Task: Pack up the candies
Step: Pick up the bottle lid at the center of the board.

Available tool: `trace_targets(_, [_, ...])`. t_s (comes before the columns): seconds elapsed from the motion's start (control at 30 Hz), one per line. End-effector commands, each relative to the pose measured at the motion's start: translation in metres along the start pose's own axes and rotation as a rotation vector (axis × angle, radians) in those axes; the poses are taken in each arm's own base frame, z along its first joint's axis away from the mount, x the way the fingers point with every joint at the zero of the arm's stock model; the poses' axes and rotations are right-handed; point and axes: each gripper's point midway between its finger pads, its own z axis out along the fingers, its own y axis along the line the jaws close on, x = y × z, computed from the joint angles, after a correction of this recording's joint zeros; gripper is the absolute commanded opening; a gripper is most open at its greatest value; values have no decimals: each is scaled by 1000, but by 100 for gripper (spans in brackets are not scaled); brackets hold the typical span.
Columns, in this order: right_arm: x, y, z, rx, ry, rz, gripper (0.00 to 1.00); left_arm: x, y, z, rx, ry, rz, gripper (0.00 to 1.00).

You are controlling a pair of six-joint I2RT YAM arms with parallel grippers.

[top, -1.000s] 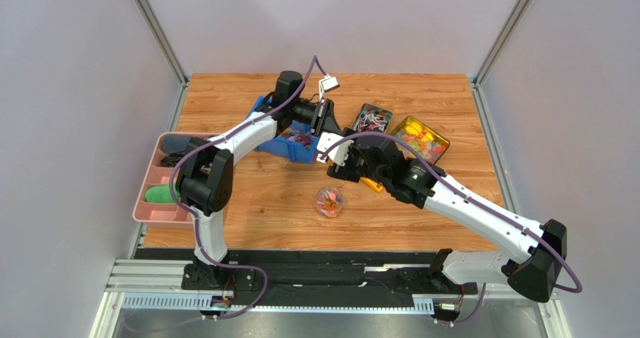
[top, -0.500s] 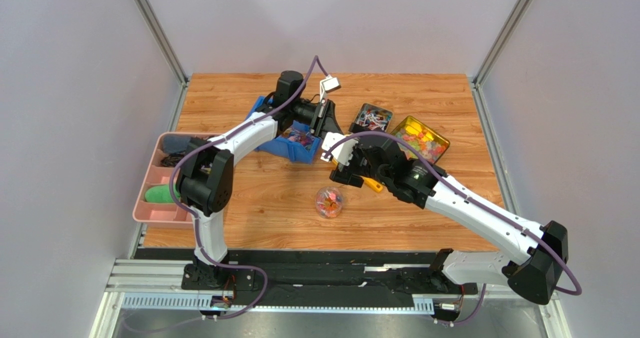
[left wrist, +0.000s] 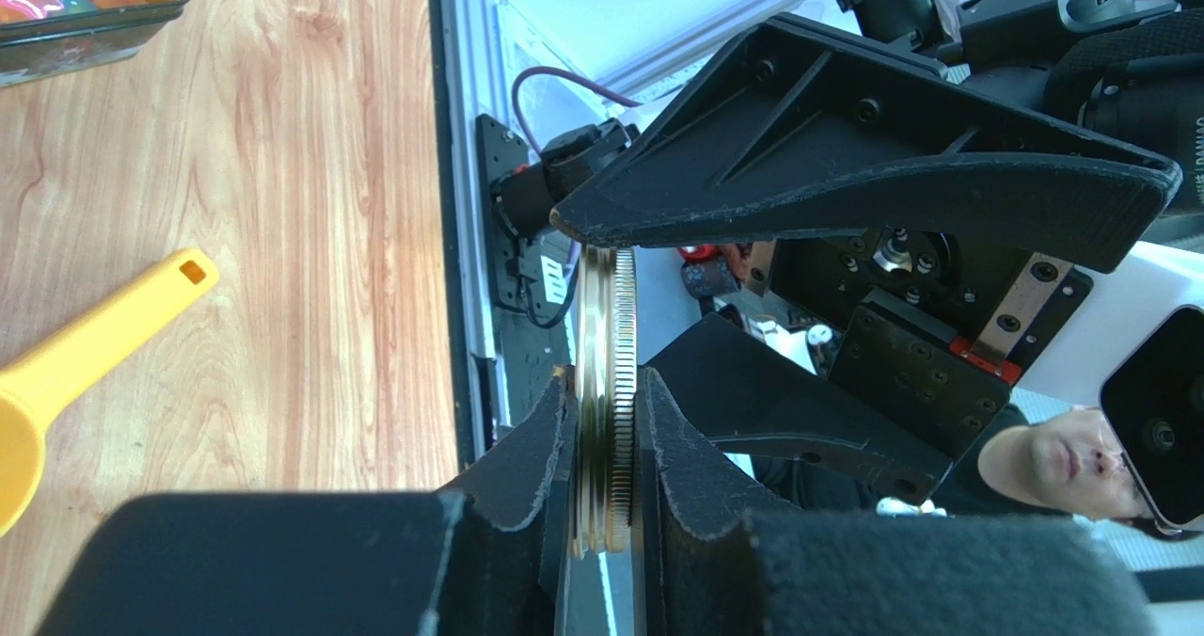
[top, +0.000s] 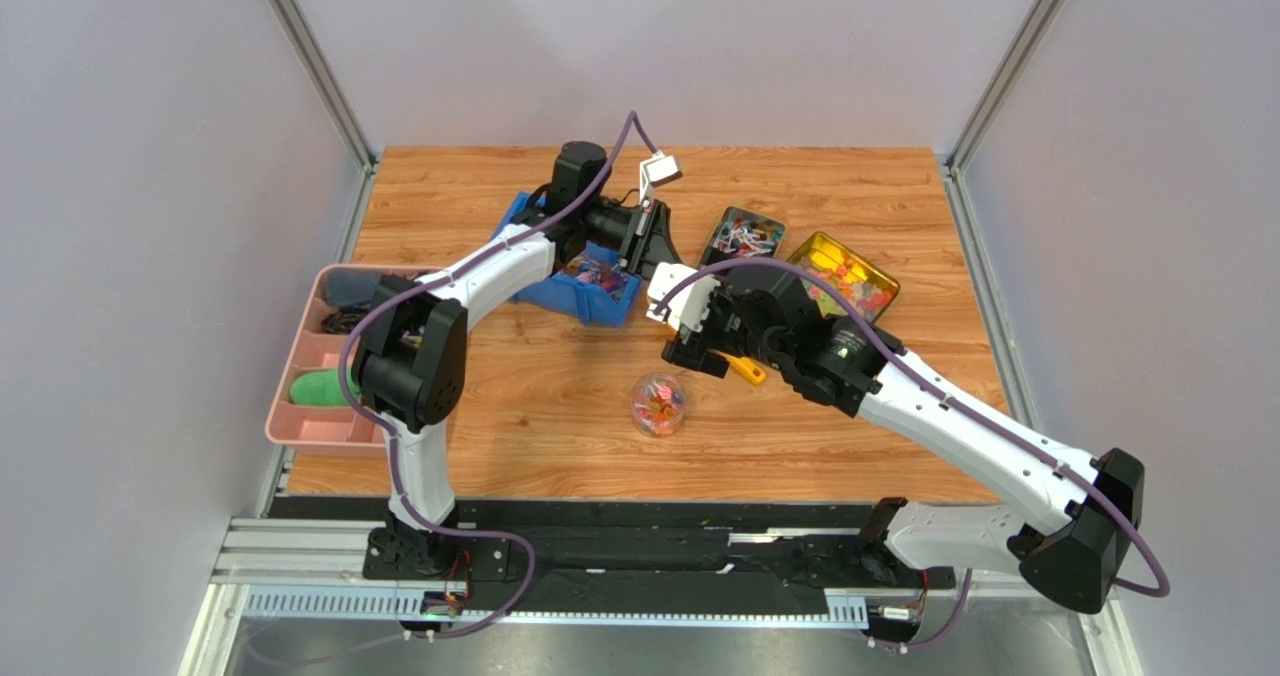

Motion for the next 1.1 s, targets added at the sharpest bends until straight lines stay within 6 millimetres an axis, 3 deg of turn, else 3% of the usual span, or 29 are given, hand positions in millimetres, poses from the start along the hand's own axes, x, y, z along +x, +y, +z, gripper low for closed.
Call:
trace_targets(0.0, [-22,-7,-8,2,-77,47,94,-2,-8,-3,29,16,40,0])
trace_targets(0.4, [-21,-5,3,-3,-62,54,86,0,-3,-2,27,16,30,0])
trace_targets(0.67, [-26,-6,3,-4,-72,57,92,0,-3,-2,28,17,31,0])
trace_targets(1.07, [-36,-9,3,14,-82,49,93,2,0,-2,26,18,24,0])
